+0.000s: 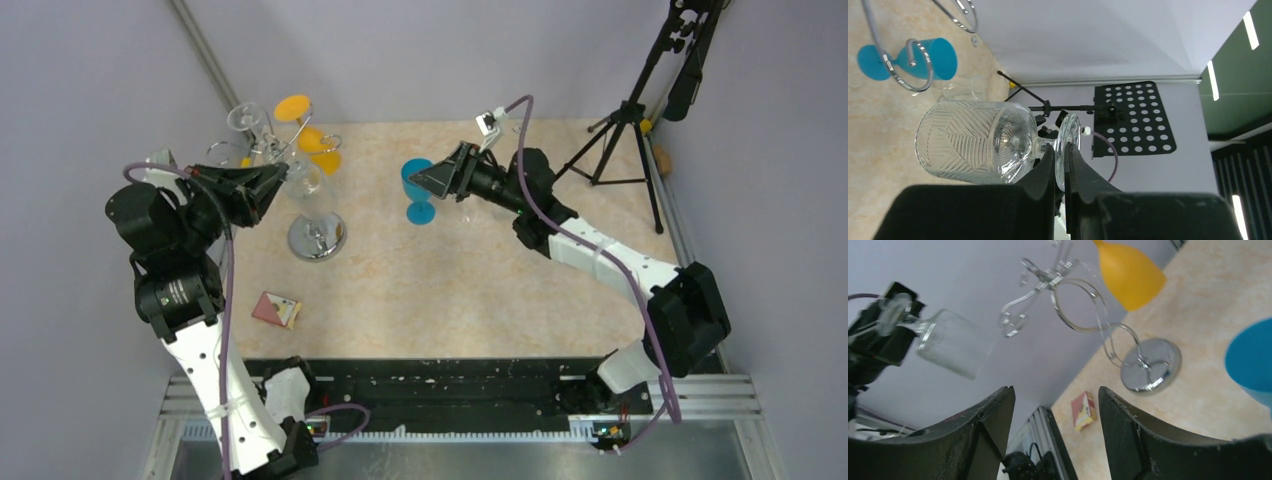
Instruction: Take the wine glass off the wine glass rack
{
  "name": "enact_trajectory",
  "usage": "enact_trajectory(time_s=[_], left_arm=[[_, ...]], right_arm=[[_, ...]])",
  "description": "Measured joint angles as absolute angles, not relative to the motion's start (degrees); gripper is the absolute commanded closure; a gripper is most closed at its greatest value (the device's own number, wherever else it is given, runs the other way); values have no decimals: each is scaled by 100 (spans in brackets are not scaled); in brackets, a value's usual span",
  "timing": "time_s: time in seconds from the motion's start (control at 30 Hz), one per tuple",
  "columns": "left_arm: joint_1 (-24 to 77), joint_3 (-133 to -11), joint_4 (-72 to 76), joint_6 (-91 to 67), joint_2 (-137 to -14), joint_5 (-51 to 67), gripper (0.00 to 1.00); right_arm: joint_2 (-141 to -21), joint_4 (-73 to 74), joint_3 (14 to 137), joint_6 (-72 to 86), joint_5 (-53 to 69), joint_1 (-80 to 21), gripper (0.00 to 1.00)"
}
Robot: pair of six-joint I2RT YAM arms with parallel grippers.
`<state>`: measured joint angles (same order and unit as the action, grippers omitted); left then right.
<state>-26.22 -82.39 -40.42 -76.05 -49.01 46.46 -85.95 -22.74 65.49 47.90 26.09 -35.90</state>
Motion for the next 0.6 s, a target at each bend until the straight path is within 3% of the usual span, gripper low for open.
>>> enact_trajectory(time_s=[0.3, 0.6], left_arm=[[-2436, -8090, -2309, -8823, -5214, 4923, 100], [-851, -7762, -1420, -9275, -5566, 4390, 100]], right_arm=[[-8617, -5085, 5970, 6311, 2071, -4091, 30], [-9612, -7081, 6053, 7706, 1938, -4351, 31]])
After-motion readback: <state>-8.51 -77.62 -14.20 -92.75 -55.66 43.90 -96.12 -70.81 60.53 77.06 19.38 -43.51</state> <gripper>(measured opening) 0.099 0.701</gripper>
